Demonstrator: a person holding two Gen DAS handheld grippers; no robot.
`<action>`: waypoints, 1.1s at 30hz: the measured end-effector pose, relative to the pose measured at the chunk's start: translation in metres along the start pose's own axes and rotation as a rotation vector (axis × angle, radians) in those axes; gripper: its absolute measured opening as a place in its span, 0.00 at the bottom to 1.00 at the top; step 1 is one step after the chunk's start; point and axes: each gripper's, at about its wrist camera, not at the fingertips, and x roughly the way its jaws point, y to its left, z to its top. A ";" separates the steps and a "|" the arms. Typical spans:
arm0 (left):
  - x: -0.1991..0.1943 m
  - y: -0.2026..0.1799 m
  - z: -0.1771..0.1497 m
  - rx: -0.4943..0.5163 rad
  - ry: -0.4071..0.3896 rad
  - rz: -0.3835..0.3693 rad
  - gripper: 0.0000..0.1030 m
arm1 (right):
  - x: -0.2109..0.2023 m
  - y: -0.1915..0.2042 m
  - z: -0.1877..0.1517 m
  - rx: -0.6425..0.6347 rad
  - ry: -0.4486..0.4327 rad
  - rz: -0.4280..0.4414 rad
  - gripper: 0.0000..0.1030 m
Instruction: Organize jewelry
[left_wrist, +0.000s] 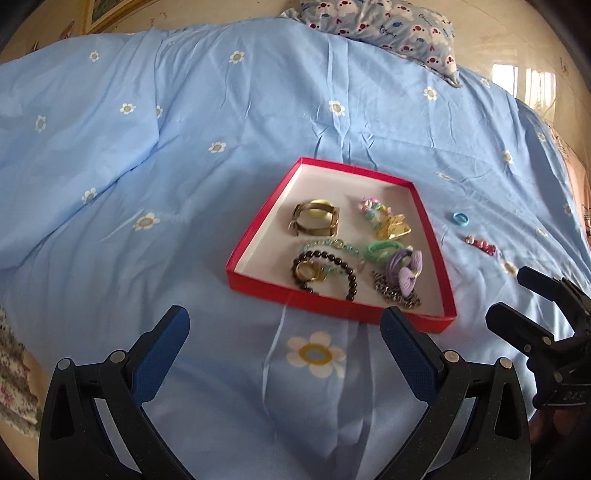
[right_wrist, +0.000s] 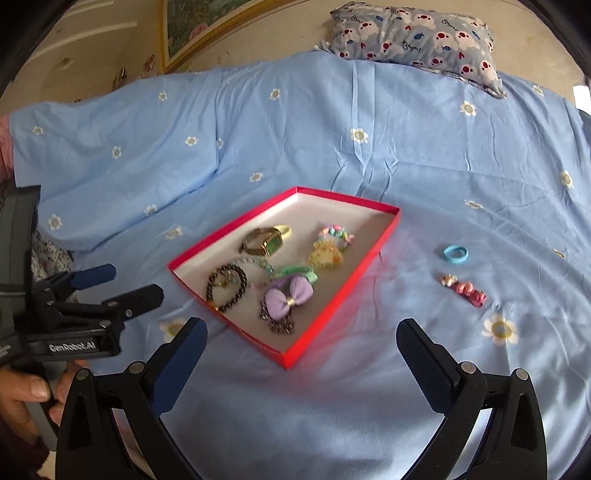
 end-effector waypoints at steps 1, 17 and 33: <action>-0.001 0.000 -0.001 0.000 -0.002 0.001 1.00 | 0.000 -0.001 -0.001 0.002 0.001 -0.001 1.00; -0.020 -0.015 -0.004 0.073 -0.022 0.031 1.00 | -0.005 -0.010 -0.004 0.034 -0.014 -0.016 1.00; -0.024 -0.020 0.000 0.092 -0.020 0.054 1.00 | -0.009 -0.009 -0.003 0.030 -0.035 -0.009 1.00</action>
